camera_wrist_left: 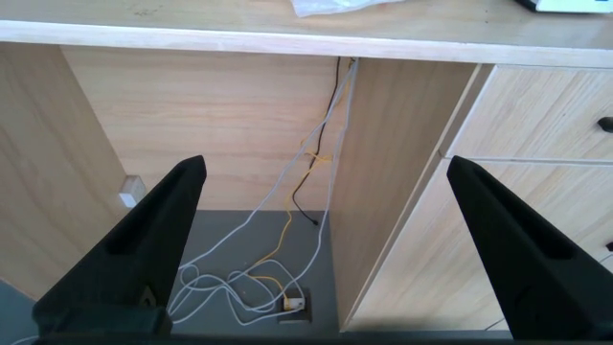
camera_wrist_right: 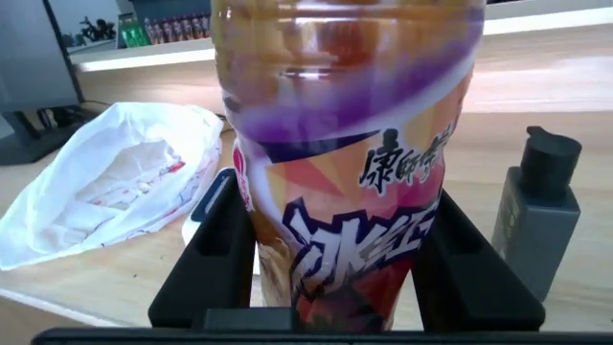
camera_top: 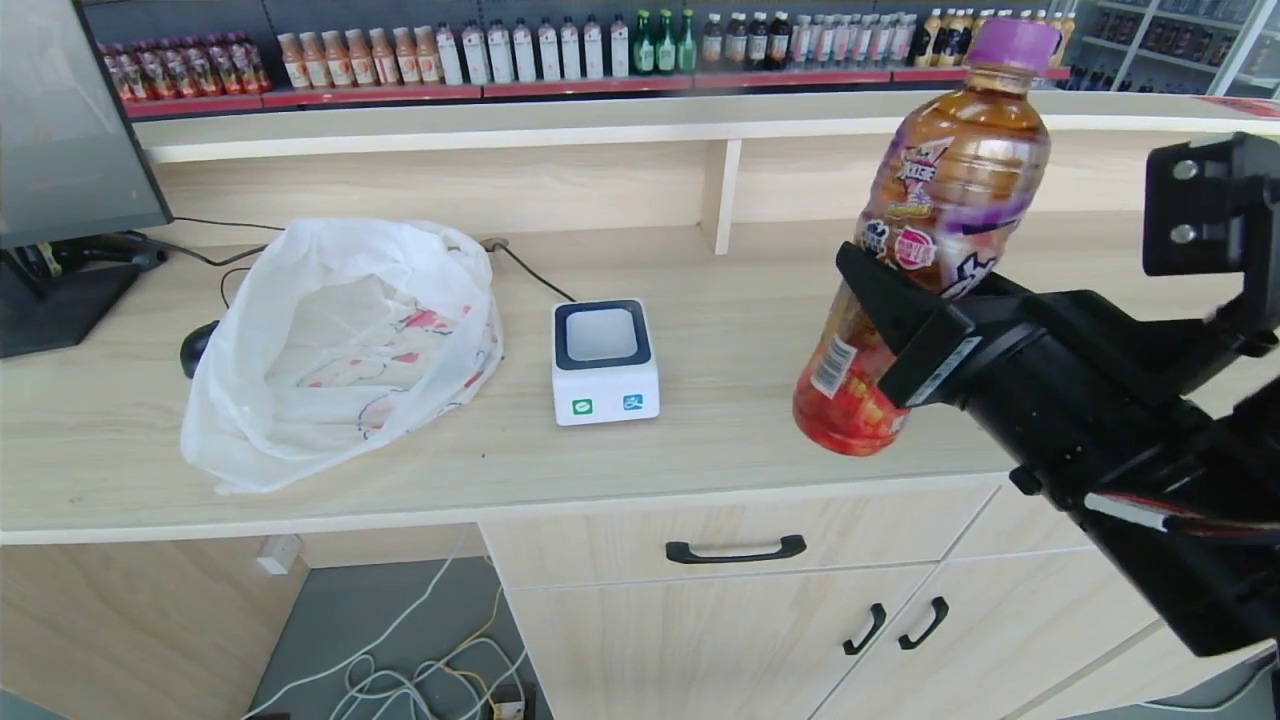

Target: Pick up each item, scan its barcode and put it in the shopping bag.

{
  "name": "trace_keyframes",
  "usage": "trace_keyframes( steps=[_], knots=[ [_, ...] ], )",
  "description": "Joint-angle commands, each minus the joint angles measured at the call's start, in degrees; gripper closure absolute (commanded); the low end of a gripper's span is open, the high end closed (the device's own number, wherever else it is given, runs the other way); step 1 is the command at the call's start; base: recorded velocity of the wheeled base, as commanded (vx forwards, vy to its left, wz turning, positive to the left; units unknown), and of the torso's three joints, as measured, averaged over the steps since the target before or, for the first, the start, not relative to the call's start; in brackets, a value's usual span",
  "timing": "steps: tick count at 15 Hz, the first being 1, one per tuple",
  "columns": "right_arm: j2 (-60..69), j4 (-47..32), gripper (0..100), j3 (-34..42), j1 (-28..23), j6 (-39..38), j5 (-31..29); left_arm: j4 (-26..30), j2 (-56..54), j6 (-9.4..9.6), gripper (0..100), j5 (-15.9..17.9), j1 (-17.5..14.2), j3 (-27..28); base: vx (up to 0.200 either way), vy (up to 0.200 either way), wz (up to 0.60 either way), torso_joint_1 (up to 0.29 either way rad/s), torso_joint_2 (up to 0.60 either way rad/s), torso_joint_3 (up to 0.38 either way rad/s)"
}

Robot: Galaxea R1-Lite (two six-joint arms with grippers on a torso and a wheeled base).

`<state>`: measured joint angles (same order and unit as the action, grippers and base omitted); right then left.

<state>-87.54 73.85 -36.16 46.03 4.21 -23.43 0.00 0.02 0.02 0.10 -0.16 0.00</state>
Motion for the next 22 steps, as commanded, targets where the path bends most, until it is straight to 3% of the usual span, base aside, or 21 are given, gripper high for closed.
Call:
trace_keyframes(
  steps=[1,7,13,15,18,22],
  knots=[
    [2.9,1.9,100,6.2,0.2,0.3,2.2,0.0,0.0,-0.02,0,0.0,0.0,0.0,0.000,0.000,0.00,0.000,0.00,0.000],
    [8.2,5.0,100,13.1,1.3,-1.0,9.5,0.0,0.0,0.06,0,0.0,0.0,0.0,0.000,0.000,0.00,0.000,0.00,0.000],
    [6.4,0.2,100,6.6,5.3,-13.5,11.3,0.0,0.0,-0.02,0,0.0,0.0,0.0,0.000,0.000,0.00,0.000,0.00,0.000],
    [4.9,-1.5,100,2.9,2.5,-18.4,15.0,0.0,0.0,0.06,0,0.0,0.0,0.0,0.000,0.000,0.00,0.000,0.00,0.000],
    [4.7,-1.5,100,3.3,-5.1,-23.4,25.2,0.0,0.0,-0.02,0,0.0,0.0,0.0,0.000,0.000,0.00,0.000,0.00,0.000],
    [4.9,0.3,100,3.4,-6.7,-28.0,27.5,0.0,0.0,0.06,0,0.0,0.0,0.0,0.000,0.000,0.00,0.000,0.00,0.000]
  ],
)
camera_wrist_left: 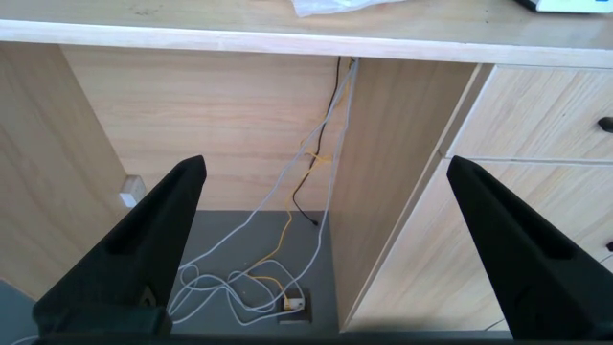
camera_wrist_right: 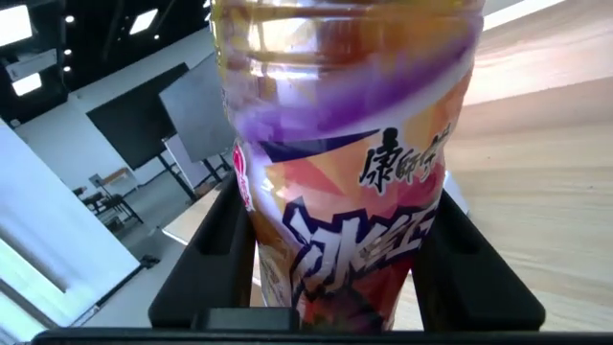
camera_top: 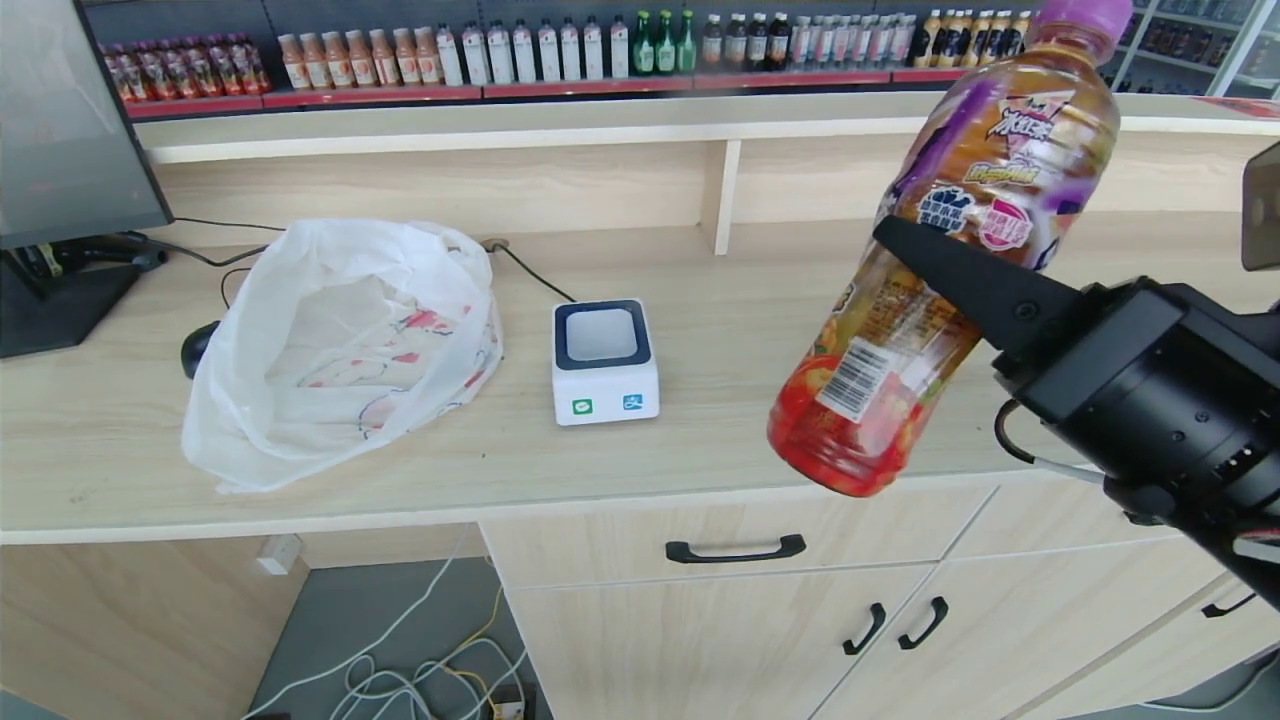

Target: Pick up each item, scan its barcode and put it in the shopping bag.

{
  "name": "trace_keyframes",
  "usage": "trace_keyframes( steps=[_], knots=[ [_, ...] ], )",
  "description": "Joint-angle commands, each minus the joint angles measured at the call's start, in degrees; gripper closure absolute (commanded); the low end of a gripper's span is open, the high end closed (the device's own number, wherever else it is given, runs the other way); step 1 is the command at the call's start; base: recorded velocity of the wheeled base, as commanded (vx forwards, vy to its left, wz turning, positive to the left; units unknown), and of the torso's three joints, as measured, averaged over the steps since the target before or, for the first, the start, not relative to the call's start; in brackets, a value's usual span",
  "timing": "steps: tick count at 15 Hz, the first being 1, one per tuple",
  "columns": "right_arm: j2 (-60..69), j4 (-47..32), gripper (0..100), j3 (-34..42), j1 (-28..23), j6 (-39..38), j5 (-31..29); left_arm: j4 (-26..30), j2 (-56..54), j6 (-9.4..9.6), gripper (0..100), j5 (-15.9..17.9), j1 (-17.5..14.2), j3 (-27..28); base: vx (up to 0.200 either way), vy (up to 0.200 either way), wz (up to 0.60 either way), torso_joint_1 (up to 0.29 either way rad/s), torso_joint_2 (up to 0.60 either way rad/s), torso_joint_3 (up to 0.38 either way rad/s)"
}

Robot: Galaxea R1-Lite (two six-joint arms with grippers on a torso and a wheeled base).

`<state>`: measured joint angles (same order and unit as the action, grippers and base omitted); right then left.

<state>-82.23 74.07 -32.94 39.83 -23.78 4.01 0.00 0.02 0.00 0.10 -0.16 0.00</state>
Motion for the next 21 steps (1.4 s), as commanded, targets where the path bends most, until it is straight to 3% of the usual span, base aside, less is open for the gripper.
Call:
trace_keyframes(
  steps=[1,5,12,21],
  knots=[
    [-0.4,0.2,100,0.2,-0.5,-0.4,0.2,0.0,0.0,0.00,0,0.0,0.0,0.0,0.000,0.000,0.00,0.000,0.00,0.000],
    [-0.4,4.4,100,0.5,-0.1,-3.1,0.9,0.0,0.0,0.00,0,0.0,0.0,0.0,0.000,0.000,0.00,0.000,0.00,0.000],
    [2.3,4.9,100,1.0,2.4,-7.9,1.0,0.0,0.0,0.00,0,0.0,0.0,0.0,0.000,0.000,0.00,0.000,0.00,0.000],
    [0.5,8.5,100,1.4,3.4,-8.9,1.1,0.0,0.0,0.00,0,0.0,0.0,0.0,0.000,0.000,0.00,0.000,0.00,0.000]
  ],
)
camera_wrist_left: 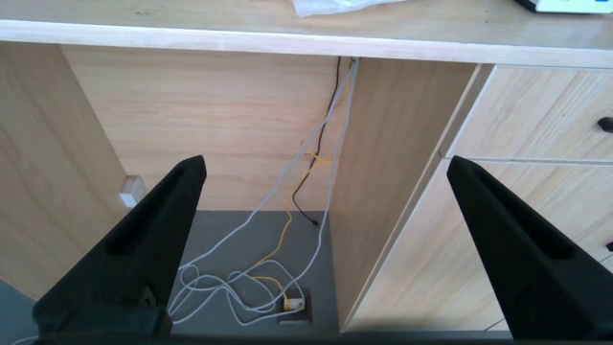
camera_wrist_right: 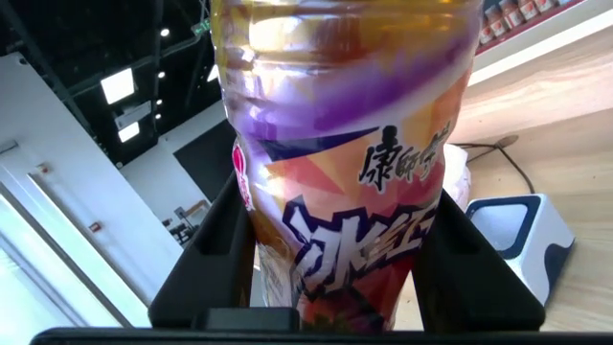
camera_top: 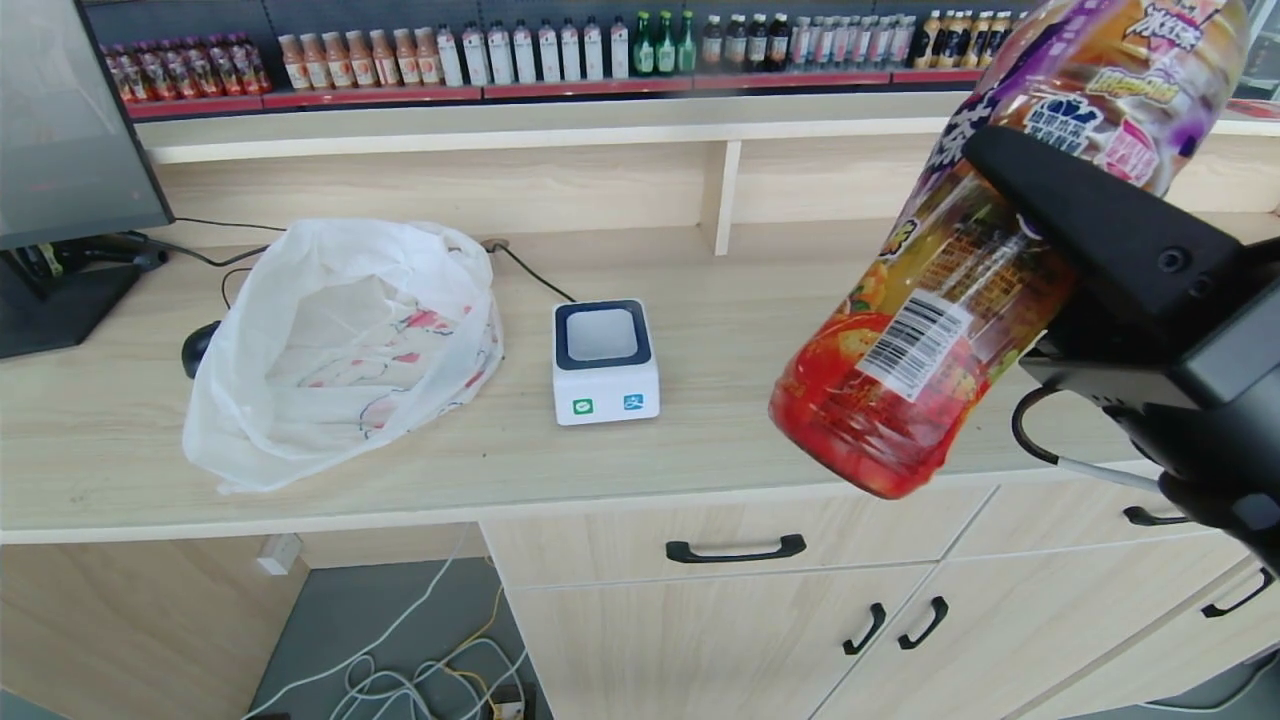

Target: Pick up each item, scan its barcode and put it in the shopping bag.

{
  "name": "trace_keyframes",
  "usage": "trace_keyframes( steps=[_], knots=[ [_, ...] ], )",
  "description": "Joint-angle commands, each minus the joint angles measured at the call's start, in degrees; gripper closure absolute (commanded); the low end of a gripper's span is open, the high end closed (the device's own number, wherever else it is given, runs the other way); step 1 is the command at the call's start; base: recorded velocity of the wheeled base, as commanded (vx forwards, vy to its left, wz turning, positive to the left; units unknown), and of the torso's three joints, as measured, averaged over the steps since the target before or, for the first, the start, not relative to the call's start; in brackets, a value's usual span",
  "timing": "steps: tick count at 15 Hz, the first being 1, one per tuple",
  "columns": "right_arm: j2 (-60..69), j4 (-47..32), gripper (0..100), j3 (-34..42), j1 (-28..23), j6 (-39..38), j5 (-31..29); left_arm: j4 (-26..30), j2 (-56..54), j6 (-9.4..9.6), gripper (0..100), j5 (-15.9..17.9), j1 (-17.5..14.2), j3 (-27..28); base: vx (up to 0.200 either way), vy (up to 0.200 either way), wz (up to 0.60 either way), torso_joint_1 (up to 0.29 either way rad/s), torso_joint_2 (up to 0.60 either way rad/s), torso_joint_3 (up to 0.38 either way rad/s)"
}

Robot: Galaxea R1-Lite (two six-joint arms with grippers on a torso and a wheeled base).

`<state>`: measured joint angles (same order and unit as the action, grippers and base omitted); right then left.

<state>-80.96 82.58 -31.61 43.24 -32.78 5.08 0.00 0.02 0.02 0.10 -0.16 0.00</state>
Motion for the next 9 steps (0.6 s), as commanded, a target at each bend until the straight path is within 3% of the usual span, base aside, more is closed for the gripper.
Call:
trace_keyframes(
  steps=[1,9],
  knots=[
    [-0.9,0.0,100,0.0,0.0,0.1,0.0,0.0,0.0,0.06,0,0.0,0.0,0.0,0.000,0.000,0.00,0.000,0.00,0.000],
    [-1.7,-0.1,100,-0.3,0.0,-1.0,0.5,0.0,0.0,-0.02,0,0.0,0.0,0.0,0.000,0.000,0.00,0.000,0.00,0.000]
  ],
)
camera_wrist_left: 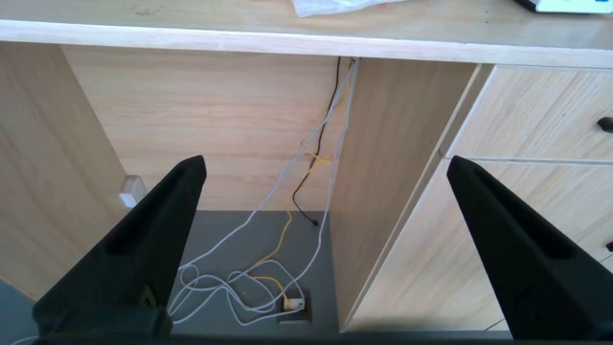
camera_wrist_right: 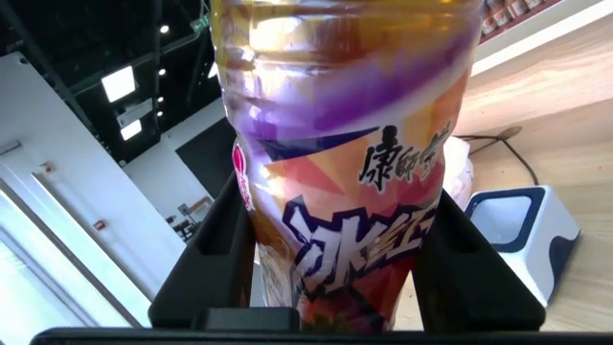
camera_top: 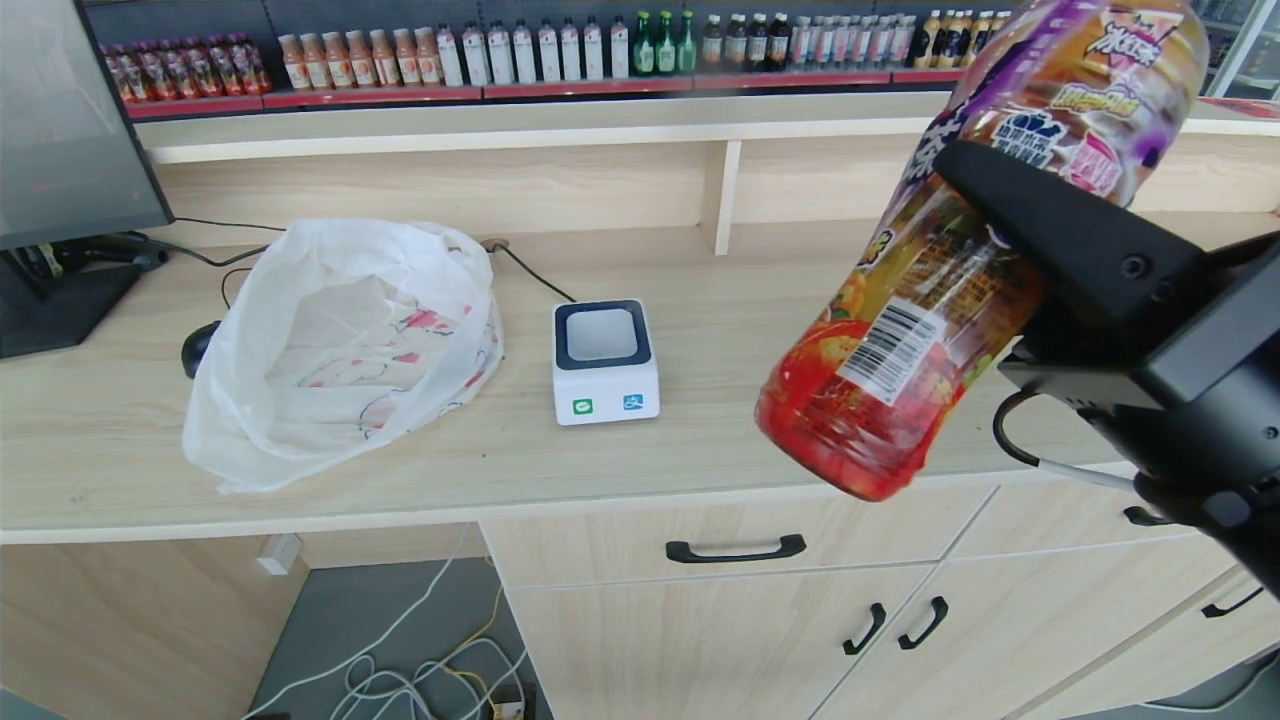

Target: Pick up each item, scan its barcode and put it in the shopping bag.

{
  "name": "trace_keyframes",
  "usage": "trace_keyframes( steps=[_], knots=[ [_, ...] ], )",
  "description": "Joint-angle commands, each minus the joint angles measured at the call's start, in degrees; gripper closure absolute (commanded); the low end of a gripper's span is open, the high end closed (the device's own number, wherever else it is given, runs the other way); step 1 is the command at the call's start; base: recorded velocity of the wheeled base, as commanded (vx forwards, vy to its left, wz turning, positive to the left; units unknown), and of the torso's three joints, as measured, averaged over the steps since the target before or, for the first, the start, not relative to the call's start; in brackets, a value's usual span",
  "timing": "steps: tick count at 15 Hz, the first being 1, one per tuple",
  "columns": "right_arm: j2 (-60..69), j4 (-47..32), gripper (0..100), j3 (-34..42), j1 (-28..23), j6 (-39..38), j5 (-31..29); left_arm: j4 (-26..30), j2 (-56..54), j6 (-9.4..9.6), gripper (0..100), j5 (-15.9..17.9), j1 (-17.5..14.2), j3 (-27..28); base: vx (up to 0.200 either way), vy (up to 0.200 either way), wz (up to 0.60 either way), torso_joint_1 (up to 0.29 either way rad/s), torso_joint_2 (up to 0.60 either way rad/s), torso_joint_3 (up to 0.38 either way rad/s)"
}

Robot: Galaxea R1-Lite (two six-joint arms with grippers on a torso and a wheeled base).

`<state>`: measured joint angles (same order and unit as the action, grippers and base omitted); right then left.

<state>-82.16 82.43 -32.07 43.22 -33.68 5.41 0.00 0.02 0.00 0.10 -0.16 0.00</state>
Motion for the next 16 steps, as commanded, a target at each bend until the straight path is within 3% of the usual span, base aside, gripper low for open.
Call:
trace_keyframes(
  steps=[1,10,16],
  knots=[
    [-0.5,0.0,100,0.3,0.0,-0.1,0.2,0.0,0.0,0.00,0,0.0,0.0,0.0,0.000,0.000,0.00,0.000,0.00,0.000],
    [-1.8,0.1,100,3.2,0.4,4.2,0.1,0.0,0.0,0.00,0,0.0,0.0,0.0,0.000,0.000,0.00,0.000,0.00,0.000],
    [-2.1,-7.6,100,3.2,-4.5,21.2,-1.4,0.0,0.0,0.00,0,0.0,0.0,0.0,0.000,0.000,0.00,0.000,0.00,0.000]
  ],
)
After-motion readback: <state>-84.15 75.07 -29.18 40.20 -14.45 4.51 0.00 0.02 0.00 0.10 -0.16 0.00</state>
